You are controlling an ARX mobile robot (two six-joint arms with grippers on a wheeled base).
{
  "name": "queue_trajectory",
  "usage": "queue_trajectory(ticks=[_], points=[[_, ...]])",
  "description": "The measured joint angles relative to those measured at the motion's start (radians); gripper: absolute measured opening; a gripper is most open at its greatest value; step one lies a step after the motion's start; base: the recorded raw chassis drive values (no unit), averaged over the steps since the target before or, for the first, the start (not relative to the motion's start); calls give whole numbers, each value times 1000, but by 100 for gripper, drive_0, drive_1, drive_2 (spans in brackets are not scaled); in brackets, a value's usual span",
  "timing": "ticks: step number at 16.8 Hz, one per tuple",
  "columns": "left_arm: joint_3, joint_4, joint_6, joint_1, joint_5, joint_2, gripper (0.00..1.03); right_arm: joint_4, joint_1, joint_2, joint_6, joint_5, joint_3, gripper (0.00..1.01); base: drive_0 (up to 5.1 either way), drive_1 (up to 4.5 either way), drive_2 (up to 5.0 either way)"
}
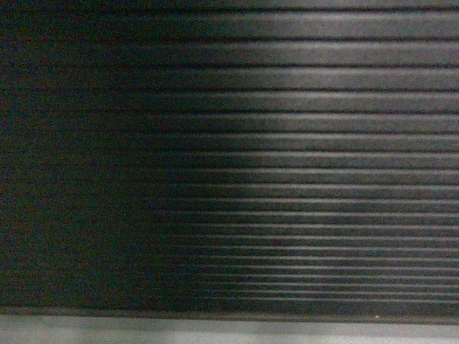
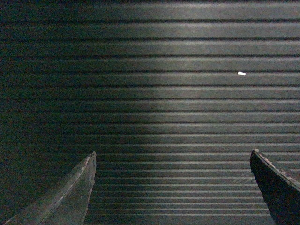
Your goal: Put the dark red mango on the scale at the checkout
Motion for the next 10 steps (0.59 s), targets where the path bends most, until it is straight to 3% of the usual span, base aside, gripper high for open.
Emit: queue_trajectory(ticks=[10], points=[[0, -2, 0, 0, 0, 0, 98, -1, 0, 0, 1, 1, 0, 98, 0, 0, 0]])
